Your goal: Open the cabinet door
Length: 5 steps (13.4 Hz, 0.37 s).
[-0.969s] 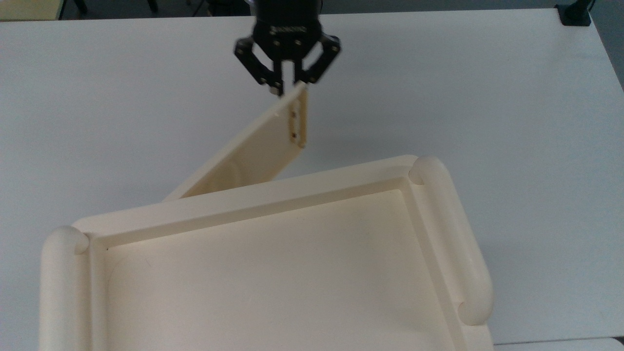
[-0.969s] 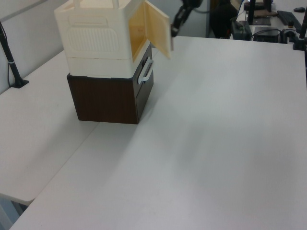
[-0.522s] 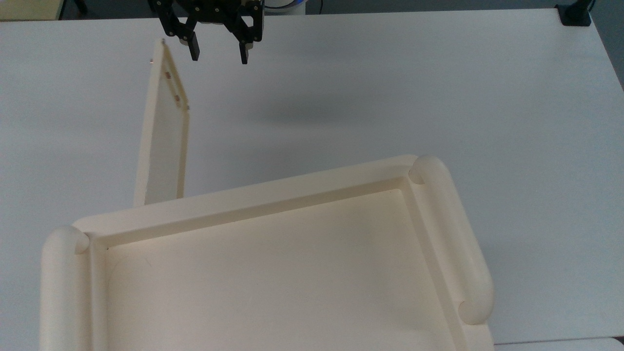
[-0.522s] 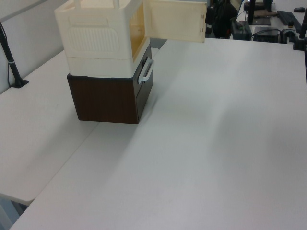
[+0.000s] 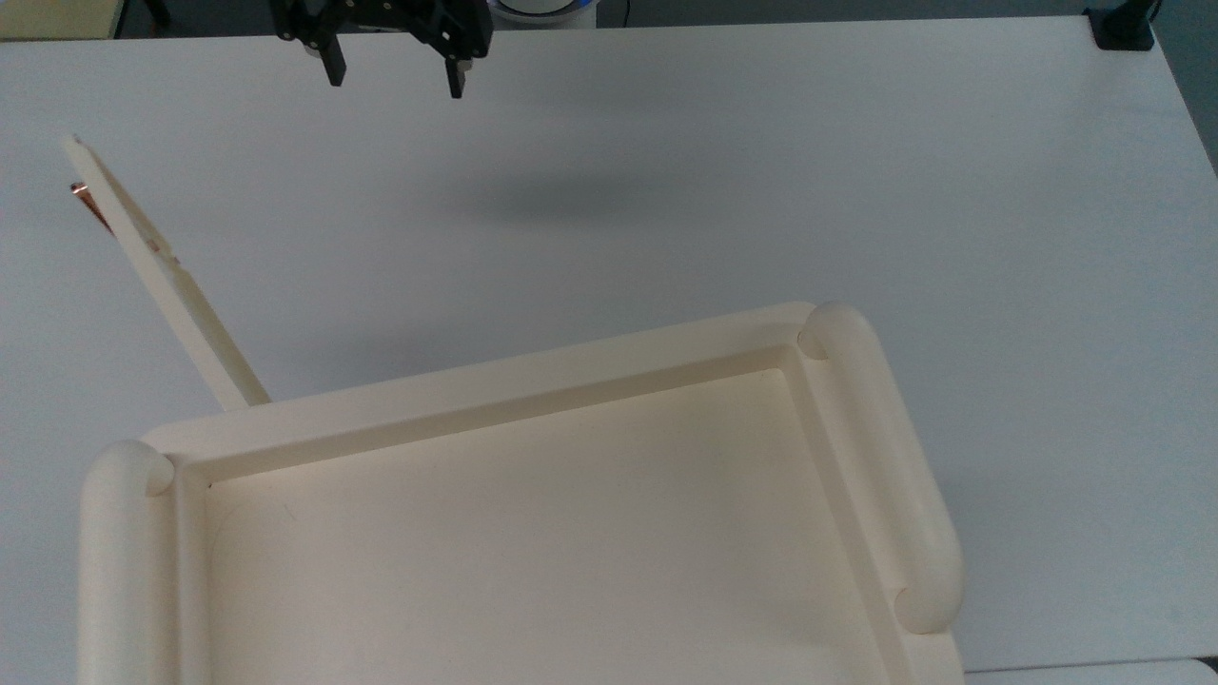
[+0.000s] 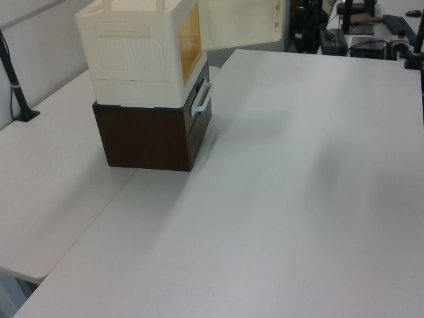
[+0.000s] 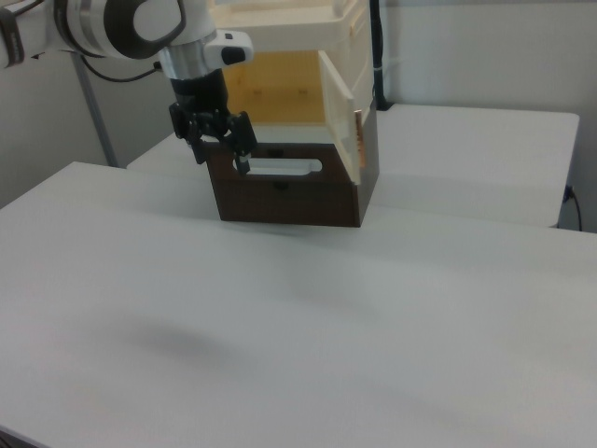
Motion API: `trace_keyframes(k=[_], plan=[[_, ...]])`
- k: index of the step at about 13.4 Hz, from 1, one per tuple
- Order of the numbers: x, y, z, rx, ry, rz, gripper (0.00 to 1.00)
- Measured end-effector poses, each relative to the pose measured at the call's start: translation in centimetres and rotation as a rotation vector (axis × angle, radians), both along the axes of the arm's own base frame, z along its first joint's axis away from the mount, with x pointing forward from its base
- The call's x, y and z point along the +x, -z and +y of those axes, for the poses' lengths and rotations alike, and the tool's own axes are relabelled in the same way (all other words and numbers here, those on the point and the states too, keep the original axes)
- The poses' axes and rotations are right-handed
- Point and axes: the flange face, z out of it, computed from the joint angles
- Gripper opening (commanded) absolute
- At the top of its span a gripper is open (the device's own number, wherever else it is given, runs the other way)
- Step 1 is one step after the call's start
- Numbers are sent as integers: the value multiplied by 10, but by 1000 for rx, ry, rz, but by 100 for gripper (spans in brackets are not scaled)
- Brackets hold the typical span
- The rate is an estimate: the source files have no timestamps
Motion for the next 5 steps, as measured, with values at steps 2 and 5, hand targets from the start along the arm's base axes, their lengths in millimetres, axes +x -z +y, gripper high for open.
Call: trace_keyframes(k=[2,5], plan=[[-5,-4,-19,1,33,-1,100],[-7,-6,-29,1,50,-3,100]])
